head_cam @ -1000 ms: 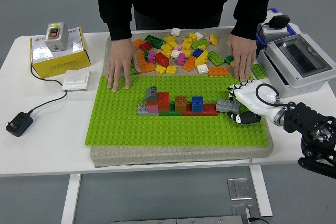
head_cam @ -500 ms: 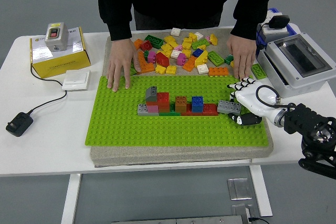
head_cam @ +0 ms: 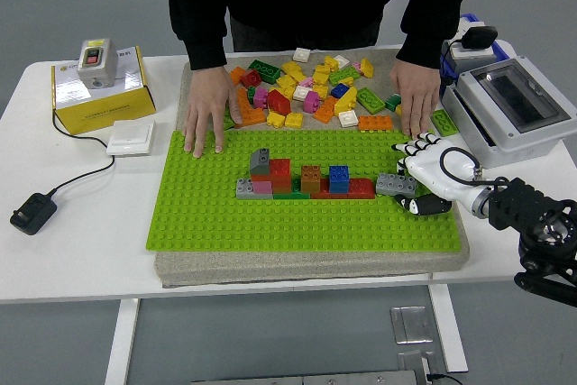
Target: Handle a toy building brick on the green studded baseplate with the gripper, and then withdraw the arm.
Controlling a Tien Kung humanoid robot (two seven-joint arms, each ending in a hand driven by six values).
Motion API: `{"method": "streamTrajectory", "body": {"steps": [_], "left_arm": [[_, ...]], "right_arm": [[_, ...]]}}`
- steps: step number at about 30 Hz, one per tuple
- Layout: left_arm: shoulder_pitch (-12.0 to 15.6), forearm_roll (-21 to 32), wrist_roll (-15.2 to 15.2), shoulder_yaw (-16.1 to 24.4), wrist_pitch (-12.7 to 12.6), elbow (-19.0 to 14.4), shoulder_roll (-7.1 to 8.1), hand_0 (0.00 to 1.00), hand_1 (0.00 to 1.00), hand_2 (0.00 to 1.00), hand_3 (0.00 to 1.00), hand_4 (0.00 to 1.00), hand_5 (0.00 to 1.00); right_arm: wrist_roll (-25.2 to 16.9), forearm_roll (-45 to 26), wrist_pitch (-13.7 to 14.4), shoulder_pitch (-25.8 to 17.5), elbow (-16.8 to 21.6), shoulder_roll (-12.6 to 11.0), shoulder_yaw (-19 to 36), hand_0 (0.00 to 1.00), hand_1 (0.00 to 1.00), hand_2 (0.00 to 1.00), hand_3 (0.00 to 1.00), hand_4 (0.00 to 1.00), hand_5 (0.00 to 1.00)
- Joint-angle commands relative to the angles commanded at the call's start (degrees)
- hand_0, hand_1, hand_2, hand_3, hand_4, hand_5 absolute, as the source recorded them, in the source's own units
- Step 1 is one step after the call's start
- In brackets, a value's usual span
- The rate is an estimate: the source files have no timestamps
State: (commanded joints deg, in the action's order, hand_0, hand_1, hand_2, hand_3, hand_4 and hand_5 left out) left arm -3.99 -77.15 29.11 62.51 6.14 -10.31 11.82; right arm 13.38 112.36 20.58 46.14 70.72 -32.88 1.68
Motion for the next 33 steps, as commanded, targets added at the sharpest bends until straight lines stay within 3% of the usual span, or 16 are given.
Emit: {"method": "streamTrajectory", "body": {"steps": [33], "left_arm": [[-0.33,-1.38,-0.26,1.05,-0.27,0.00,0.21,0.729,0.677,0.664,0.704,0.351,0.676]], "right_arm": [[-0.68,-0.74,-0.11,0.32,0.24,-0.25,-0.45,0.925,0.940,0.967,0.503,0.172,0.328]]}}
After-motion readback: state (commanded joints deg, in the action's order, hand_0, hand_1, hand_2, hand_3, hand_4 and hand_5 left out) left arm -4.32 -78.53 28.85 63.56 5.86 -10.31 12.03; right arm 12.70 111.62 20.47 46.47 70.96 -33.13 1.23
